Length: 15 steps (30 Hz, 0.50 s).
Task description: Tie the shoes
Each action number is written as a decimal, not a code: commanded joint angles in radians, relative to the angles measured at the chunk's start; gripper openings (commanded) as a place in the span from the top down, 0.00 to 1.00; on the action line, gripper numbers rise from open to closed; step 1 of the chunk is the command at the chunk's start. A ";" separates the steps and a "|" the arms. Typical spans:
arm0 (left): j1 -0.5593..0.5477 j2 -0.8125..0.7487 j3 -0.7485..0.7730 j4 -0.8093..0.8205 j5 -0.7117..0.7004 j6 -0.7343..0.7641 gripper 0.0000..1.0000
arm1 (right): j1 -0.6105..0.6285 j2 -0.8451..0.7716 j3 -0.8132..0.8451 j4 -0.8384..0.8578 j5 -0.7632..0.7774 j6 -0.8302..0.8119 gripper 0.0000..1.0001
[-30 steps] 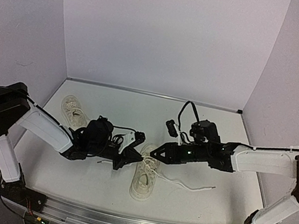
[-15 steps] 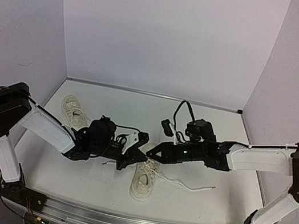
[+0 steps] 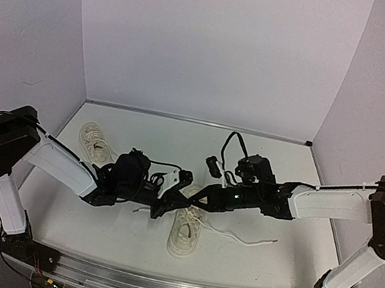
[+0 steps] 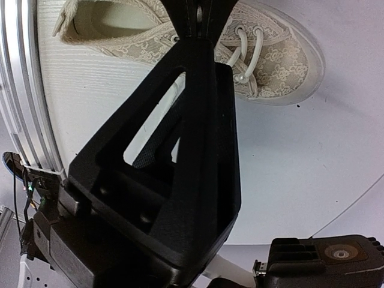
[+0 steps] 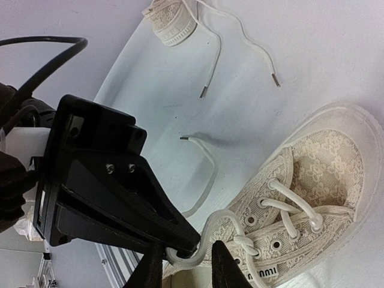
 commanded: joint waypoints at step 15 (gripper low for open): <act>0.022 -0.095 -0.011 -0.110 -0.071 0.065 0.76 | 0.005 -0.042 0.024 0.010 0.032 -0.016 1.00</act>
